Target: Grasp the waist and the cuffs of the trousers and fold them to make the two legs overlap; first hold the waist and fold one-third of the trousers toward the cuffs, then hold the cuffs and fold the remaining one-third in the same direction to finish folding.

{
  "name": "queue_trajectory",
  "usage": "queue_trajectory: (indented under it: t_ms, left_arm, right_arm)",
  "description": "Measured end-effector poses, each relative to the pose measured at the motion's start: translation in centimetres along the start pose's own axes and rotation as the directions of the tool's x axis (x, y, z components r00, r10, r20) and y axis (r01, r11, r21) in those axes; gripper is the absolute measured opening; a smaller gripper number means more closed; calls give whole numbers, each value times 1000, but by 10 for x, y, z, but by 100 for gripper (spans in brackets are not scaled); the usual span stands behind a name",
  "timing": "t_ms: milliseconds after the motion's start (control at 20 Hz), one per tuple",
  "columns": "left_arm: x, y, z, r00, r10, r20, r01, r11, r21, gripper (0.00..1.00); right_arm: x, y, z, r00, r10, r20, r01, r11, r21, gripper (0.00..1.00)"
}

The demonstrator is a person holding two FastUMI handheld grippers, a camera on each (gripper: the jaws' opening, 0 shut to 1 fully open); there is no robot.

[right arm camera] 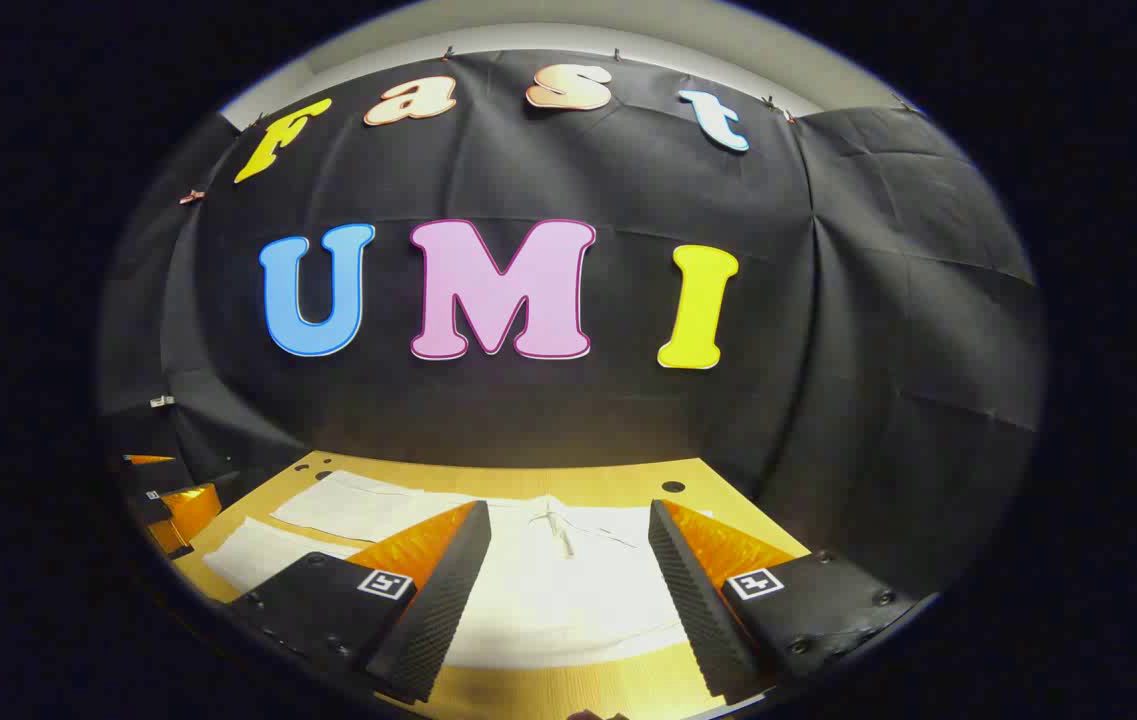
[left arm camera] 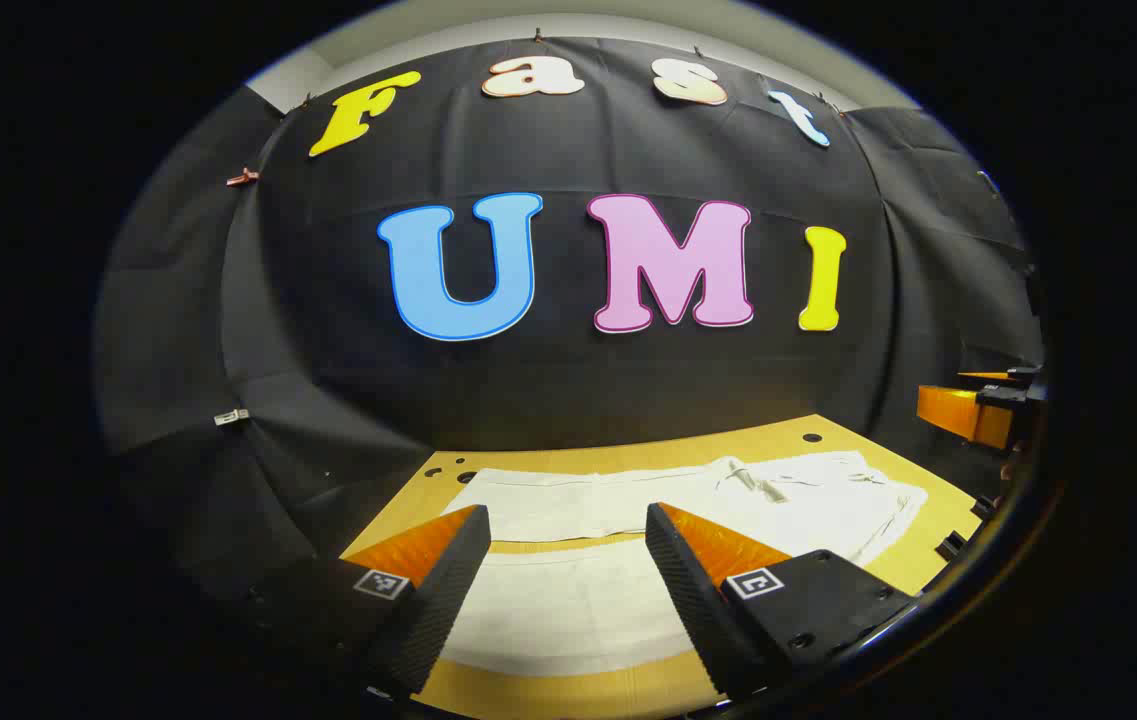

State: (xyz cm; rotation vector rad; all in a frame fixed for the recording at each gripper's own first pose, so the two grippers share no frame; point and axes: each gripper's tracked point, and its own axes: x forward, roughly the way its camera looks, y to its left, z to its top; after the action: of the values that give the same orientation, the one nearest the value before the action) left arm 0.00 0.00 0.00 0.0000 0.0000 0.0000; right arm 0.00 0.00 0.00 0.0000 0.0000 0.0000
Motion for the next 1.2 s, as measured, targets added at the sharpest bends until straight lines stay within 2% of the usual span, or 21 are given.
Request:
queue_trajectory:
  t_ms: [100, 300, 650, 750, 950, 1200]
  left_arm:
    - [4, -9, -2, 1000, -9, -12, 9, 1000, -9, 99]
    - [12, -22, 7, 999, -27, 23, 26, 998, 59, 99]
    - [17, -29, -1, 1000, -17, 5, 17, 1000, 22, 97]
    - [19, -21, -1, 1000, 14, 4, -14, 1000, 17, 97]
    - [16, -21, 5, 1000, 3, 22, -2, 999, -32, 98]
    - [17, -17, 7, 999, 22, 32, -23, 1000, 14, 97]
  right_arm:
    - [5, -9, -4, 1000, -10, -12, 10, 1000, 2, 98]
    - [18, -20, -19, 999, -9, -48, 10, 1000, 12, 98]
    - [23, -22, -11, 1000, 16, -7, -16, 1000, -9, 98]
    - [26, -25, -11, 1000, 28, -7, -28, 999, -44, 98]
    - [37, -27, -13, 999, 45, -14, -46, 996, -72, 98]
    - [51, -38, -13, 996, 86, -19, -88, 985, -151, 98]
